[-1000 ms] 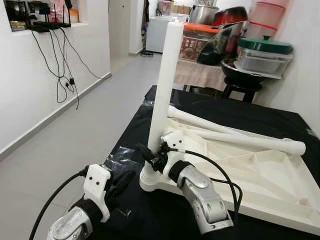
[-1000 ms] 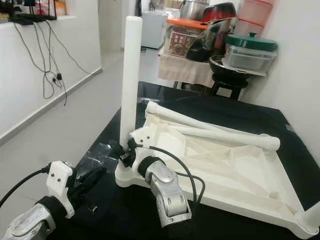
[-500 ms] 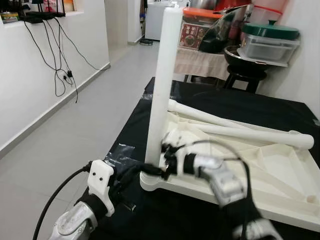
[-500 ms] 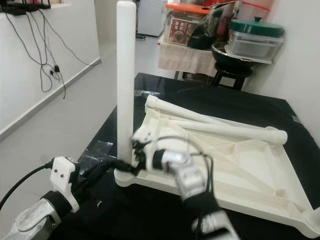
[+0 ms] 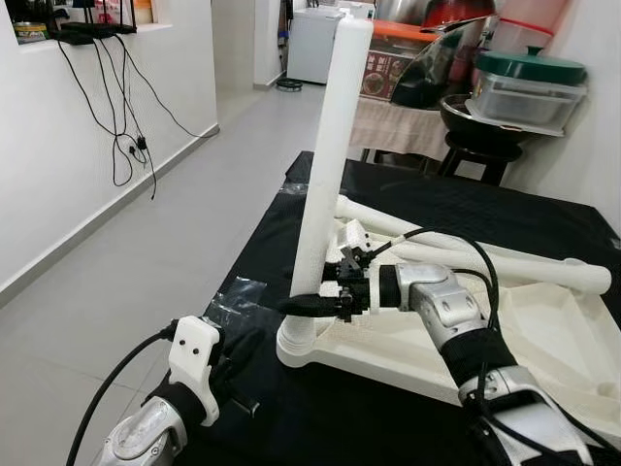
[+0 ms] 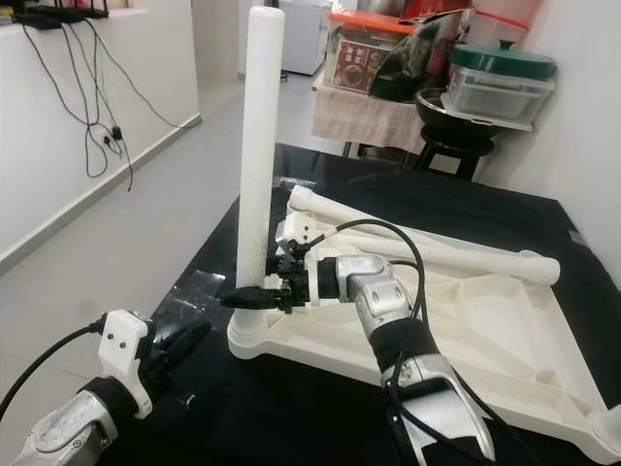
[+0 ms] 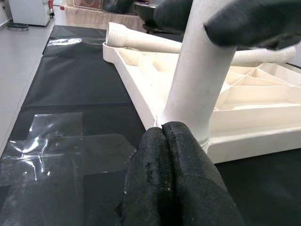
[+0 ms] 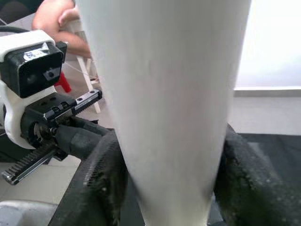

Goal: Building children table

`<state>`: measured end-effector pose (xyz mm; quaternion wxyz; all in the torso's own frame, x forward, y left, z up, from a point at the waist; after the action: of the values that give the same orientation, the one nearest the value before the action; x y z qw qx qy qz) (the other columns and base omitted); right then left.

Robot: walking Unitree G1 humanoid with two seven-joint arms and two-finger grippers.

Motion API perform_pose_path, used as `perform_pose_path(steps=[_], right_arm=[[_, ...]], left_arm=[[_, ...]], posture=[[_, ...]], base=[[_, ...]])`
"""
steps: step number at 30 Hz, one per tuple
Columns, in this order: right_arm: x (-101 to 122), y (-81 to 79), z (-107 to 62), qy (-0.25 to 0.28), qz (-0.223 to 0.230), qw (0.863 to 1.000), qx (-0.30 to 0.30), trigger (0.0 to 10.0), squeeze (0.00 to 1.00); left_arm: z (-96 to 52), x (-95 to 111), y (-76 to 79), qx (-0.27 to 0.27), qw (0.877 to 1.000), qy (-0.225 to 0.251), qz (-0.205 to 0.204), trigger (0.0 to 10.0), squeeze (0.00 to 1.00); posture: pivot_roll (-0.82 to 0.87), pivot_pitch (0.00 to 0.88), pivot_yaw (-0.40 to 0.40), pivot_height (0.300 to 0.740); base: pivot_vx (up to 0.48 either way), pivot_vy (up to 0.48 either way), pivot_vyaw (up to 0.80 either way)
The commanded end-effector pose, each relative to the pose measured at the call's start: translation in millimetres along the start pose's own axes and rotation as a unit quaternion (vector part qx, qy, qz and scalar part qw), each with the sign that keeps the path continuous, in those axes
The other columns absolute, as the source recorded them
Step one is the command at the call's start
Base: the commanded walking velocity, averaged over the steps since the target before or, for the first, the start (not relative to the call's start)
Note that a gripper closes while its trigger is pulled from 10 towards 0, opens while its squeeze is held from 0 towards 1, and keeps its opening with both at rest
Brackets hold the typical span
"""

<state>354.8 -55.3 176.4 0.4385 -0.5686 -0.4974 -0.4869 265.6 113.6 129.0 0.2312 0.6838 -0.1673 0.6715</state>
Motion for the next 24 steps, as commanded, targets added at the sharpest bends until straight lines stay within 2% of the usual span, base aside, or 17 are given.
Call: perform_pose_path(steps=[1,9,10,11,12,14,15,17,18,19,20,21,24], right_arm=[[2.5,-1.0,-0.8,0.007,-0.005,1.0,0.014,0.0,0.0],[-3.2,4.2,-4.8,0.024,-0.013,0.999,-0.026,0.0,0.0],[-8.6,6.3,-5.6,0.022,-0.012,0.998,-0.059,0.0,0.0],[-8.6,6.3,-5.6,0.022,-0.012,0.998,-0.059,0.0,0.0],[-17.9,6.8,-2.7,0.017,-0.006,0.994,-0.109,0.0,0.0],[-17.9,6.8,-2.7,0.017,-0.006,0.994,-0.109,0.0,0.0],[-30.1,20.9,1.5,0.02,0.011,0.964,-0.266,0.0,0.0],[-30.1,20.9,1.5,0.02,0.011,0.964,-0.266,0.0,0.0],[-59.1,-2.7,16.1,0.005,0.049,0.942,-0.331,0.0,0.0],[-64.5,-9.4,15.3,0.002,0.058,0.92,-0.387,0.0,0.0],[-64.5,-9.4,15.3,0.002,0.058,0.92,-0.387,0.0,0.0],[-67.5,-13.2,14.7,0.001,0.069,0.911,-0.408,0.0,0.0],[-70.7,-16.1,17.0,-0.003,0.072,0.915,-0.398,0.0,0.0]], left_arm=[[1.2,-3.1,1.7,-0.002,1.0,-0.003,-0.002,10.0,0.0],[0.2,-2.0,3.9,-0.005,1.0,-0.003,-0.004,10.0,0.0],[-0.6,-1.3,4.2,-0.005,1.0,-0.002,-0.003,10.0,0.0],[-0.6,-1.3,4.2,-0.005,1.0,-0.002,-0.003,10.0,0.0],[-1.9,-0.5,4.1,-0.005,1.0,-0.002,-0.003,10.0,0.0],[-1.9,-0.5,4.1,-0.005,1.0,-0.002,-0.003,10.0,0.0],[-3.2,0.3,3.7,-0.004,1.0,-0.002,-0.003,10.0,0.0],[-3.2,0.3,3.7,-0.004,1.0,-0.002,-0.003,10.0,0.0],[-4.4,1.3,2.0,-0.003,1.0,-0.002,-0.002,10.0,0.0],[-4.7,1.6,0.2,-0.003,1.0,-0.003,-0.002,10.0,0.0],[-4.7,1.6,0.2,-0.003,1.0,-0.003,-0.002,10.0,0.0],[-4.1,1.8,-1.2,-0.003,1.0,-0.003,-0.002,10.0,0.0],[-2.9,1.8,-1.6,-0.006,1.0,-0.004,-0.002,10.0,0.0]], posture=[[0.12,0.0,-0.121,0.74],[0.12,0.0,-0.114,0.74],[0.11,0.0,-0.119,0.74],[0.11,0.0,-0.119,0.74],[0.11,0.0,-0.122,0.74],[0.11,0.0,-0.122,0.74],[0.1,0.0,-0.118,0.74],[0.1,0.0,-0.118,0.74],[0.09,0.0,-0.105,0.74],[0.07,0.0,-0.088,0.74],[0.07,0.0,-0.088,0.74],[0.07,0.0,-0.094,0.74],[0.08,0.0,-0.1,0.74]], base=[[0.0,0.0,0.0],[0.0,0.0,0.0],[0.0,0.0,0.0],[0.0,0.0,0.0],[0.0,0.0,0.0],[0.0,0.0,0.0],[0.0,0.0,0.0],[0.0,0.0,0.0],[0.0,0.0,0.0],[0.0,0.0,0.0],[0.0,0.0,0.0],[0.0,0.0,0.0],[0.0,0.0,0.0]])
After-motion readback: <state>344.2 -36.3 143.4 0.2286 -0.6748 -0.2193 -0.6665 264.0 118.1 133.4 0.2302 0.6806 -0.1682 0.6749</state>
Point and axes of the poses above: a point about 5 cm out from each wrist's last joint towards the gripper, its own z axis pointing out of the wrist towards the gripper, its own x axis along the axis of the wrist's last joint, y = z × x, the point moved 5 cm from there along z, pointing out of the wrist towards the gripper, and after that the axes turned 2 degrees about -z, right-handed, at the moved point
